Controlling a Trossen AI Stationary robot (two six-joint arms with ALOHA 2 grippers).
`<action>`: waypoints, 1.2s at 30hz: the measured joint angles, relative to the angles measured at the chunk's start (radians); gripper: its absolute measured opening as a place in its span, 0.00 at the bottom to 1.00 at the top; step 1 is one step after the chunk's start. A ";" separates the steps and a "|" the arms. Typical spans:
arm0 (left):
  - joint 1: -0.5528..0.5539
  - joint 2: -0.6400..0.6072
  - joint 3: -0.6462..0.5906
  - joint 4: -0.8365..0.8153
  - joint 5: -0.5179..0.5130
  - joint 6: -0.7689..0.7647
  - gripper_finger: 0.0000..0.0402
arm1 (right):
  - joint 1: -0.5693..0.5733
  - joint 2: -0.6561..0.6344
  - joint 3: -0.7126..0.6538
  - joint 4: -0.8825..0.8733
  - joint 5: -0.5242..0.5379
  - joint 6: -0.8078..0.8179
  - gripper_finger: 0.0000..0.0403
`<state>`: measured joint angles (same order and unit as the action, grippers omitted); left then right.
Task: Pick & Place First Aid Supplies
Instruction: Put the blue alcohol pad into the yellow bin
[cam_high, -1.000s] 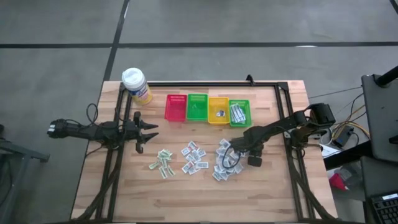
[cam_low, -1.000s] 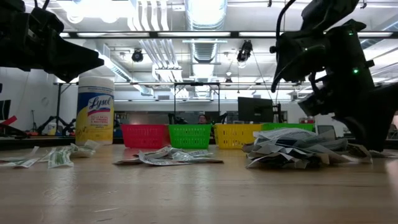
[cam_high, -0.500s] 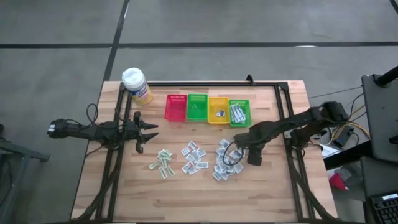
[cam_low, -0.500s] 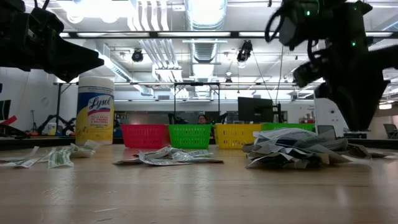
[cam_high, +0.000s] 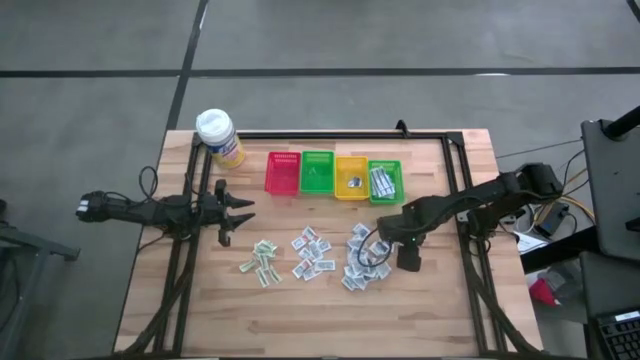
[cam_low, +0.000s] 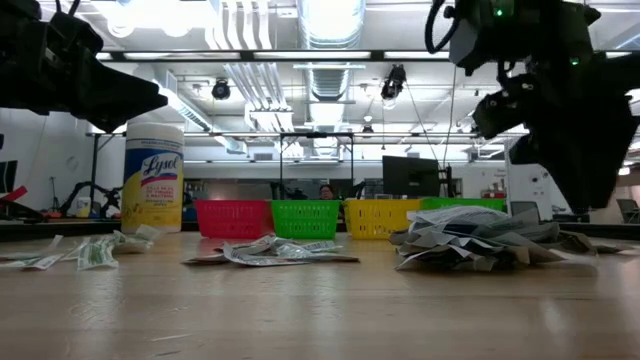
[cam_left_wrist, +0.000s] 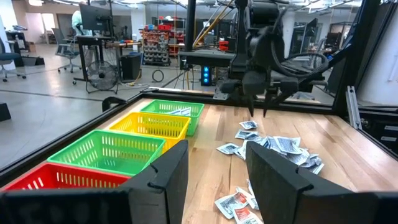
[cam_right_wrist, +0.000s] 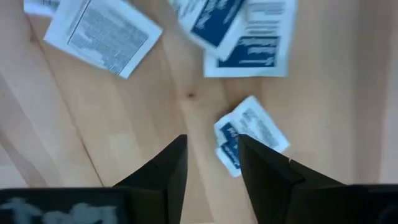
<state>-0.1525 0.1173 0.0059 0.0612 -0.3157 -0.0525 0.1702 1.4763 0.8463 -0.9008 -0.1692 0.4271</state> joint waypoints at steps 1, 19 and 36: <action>0.000 0.000 0.000 0.000 0.000 0.000 0.39 | 0.007 0.009 0.000 0.000 0.000 0.000 0.36; 0.000 0.003 0.000 -0.002 0.000 0.003 0.39 | 0.052 0.167 -0.006 0.018 0.085 0.045 0.43; 0.000 0.010 0.000 -0.003 0.000 0.003 0.39 | 0.052 0.192 -0.007 0.016 0.079 0.097 0.10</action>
<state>-0.1524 0.1276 0.0059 0.0586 -0.3157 -0.0494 0.2226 1.6687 0.8394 -0.8852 -0.0902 0.5243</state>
